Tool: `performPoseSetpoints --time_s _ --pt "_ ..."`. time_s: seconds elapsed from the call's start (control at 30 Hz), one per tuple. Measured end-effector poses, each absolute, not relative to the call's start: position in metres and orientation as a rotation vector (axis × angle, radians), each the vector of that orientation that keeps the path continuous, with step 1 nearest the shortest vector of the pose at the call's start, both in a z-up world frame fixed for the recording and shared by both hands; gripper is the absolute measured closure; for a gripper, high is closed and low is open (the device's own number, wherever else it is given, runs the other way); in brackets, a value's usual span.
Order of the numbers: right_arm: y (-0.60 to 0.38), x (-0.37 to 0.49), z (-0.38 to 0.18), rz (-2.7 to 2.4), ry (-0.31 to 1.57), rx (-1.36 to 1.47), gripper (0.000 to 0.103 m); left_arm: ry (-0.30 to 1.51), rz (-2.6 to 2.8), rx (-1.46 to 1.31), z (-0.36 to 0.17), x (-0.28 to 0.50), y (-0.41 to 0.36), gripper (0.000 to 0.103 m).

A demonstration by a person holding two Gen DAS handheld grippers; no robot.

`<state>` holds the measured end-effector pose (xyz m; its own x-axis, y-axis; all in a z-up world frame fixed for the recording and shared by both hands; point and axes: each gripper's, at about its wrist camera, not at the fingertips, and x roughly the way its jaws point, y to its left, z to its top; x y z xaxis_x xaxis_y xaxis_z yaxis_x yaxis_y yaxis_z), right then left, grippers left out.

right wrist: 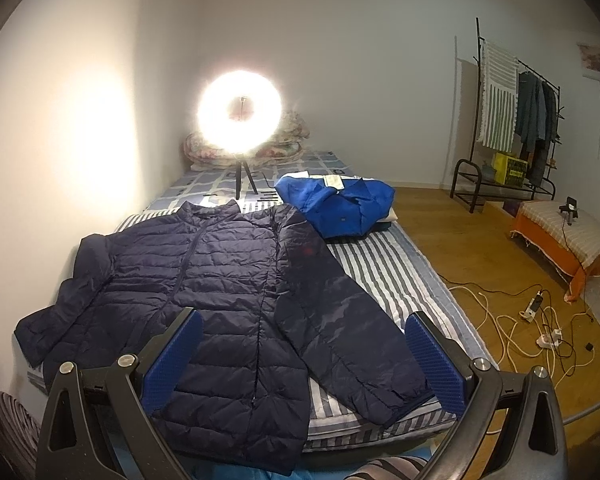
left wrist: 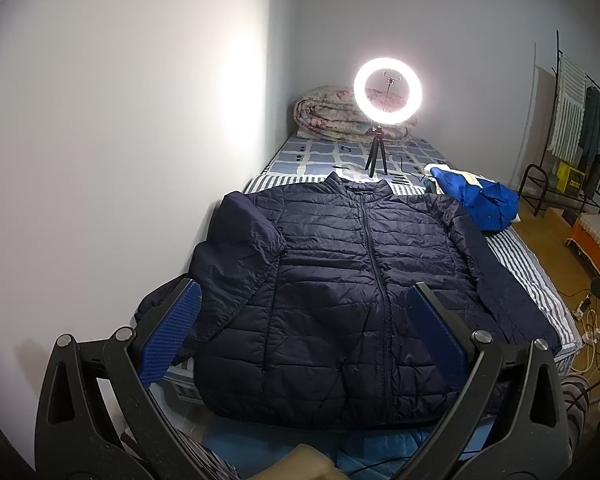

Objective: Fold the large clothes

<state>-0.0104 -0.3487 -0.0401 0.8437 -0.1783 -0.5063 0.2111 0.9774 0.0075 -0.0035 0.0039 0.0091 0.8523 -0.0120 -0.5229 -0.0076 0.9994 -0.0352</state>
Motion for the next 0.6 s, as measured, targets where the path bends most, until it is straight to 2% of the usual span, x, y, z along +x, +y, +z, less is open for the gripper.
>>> performPoseSetpoints --time_s 0.6 --pt "-0.3425 -0.008 -0.0367 -0.214 0.517 0.053 0.001 0.552 -0.004 -0.04 0.007 -0.0011 0.0058 0.0"
